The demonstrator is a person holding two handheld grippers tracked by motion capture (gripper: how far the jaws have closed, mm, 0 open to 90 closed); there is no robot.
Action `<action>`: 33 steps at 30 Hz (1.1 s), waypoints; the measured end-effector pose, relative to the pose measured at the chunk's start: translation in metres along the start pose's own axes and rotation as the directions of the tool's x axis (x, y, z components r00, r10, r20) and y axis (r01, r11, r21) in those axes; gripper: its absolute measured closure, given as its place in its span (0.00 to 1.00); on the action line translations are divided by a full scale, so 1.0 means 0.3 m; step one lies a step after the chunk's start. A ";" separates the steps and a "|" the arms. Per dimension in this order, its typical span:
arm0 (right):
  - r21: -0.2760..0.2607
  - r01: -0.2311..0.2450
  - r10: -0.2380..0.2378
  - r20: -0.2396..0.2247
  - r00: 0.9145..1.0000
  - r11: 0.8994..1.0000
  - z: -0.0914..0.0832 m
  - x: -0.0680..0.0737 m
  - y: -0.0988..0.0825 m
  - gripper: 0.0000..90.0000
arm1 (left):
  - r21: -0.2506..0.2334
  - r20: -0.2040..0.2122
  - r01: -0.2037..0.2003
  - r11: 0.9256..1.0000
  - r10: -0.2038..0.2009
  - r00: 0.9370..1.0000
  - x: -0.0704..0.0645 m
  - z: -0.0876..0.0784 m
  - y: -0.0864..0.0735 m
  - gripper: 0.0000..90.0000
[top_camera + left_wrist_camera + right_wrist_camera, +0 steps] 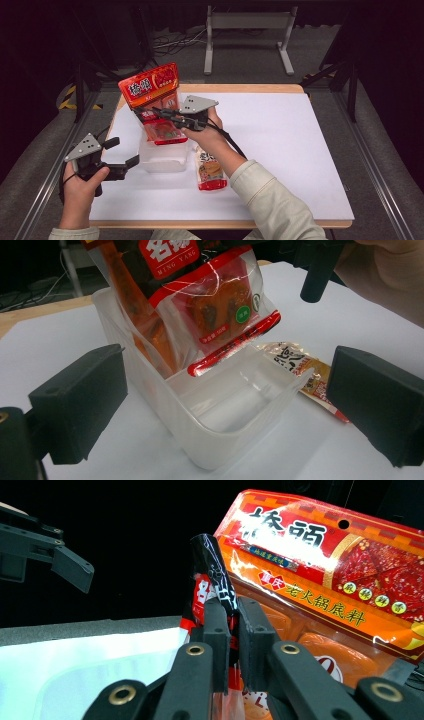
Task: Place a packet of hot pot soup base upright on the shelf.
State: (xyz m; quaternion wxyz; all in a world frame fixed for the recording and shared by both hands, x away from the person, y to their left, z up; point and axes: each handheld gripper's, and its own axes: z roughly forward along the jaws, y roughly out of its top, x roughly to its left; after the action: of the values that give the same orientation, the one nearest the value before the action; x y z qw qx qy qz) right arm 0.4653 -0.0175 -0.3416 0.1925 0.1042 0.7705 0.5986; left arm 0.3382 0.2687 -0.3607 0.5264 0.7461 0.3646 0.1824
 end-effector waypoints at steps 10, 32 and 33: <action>-0.002 -0.004 0.004 -0.013 1.000 1.000 0.024 0.016 -0.018 0.93 | 0.001 -0.002 0.000 1.000 0.000 1.000 0.002 0.000 -0.001 0.04; 0.009 -0.049 0.049 -0.068 0.996 0.999 0.017 0.040 -0.069 0.89 | 0.006 0.002 -0.001 1.000 0.001 1.000 0.002 0.012 -0.002 0.04; 0.010 -0.050 0.051 -0.068 0.996 0.999 0.016 0.040 -0.070 0.89 | 0.007 0.003 -0.001 1.000 0.001 1.000 0.002 0.013 -0.002 0.04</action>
State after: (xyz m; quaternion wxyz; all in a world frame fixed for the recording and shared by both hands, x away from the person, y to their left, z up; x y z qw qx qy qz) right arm 0.4578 -0.0140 -0.3650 0.1505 0.1041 0.7763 0.6032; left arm 0.3411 0.2668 -0.3627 0.5243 0.7484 0.3639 0.1805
